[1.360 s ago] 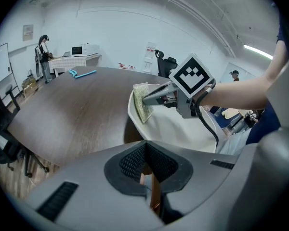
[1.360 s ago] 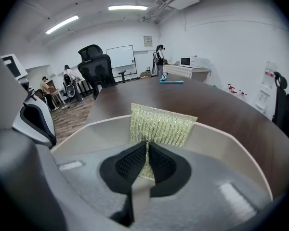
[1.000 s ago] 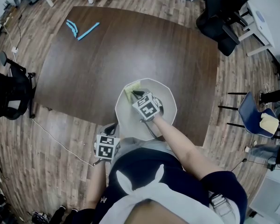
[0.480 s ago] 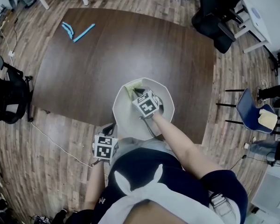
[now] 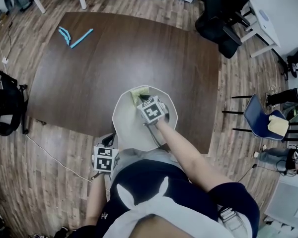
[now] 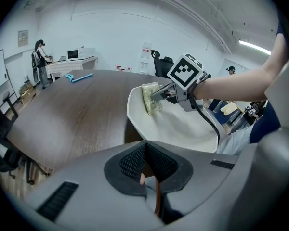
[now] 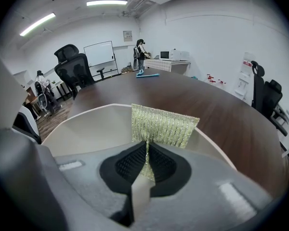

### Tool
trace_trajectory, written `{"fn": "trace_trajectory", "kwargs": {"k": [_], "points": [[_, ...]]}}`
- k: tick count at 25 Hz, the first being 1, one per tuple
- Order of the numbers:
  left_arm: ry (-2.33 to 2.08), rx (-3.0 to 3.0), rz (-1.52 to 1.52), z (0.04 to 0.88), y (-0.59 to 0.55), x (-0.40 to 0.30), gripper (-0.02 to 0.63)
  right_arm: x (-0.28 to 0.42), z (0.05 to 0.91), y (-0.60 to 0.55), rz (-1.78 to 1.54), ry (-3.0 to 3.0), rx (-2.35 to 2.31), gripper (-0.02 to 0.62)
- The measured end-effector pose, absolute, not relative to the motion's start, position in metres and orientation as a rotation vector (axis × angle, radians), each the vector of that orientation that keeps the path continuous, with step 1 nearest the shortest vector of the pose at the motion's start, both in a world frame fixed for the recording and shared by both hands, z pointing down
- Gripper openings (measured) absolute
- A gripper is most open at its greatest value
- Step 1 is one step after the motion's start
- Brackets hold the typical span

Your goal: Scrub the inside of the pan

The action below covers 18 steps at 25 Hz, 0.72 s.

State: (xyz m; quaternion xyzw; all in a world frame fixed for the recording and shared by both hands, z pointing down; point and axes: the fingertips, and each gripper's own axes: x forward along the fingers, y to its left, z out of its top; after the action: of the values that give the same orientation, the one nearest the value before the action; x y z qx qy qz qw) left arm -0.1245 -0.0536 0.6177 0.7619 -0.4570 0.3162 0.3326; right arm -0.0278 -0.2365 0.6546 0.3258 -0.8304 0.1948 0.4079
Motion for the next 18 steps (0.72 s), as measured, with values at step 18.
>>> {"fn": "trace_trajectory", "kwargs": {"k": [18], "points": [[-1.221,1.984,0.787,0.617,-0.051,-0.125,0.002,0.003,0.65,-0.244,0.427,-1.907,0.907,0.017]]}}
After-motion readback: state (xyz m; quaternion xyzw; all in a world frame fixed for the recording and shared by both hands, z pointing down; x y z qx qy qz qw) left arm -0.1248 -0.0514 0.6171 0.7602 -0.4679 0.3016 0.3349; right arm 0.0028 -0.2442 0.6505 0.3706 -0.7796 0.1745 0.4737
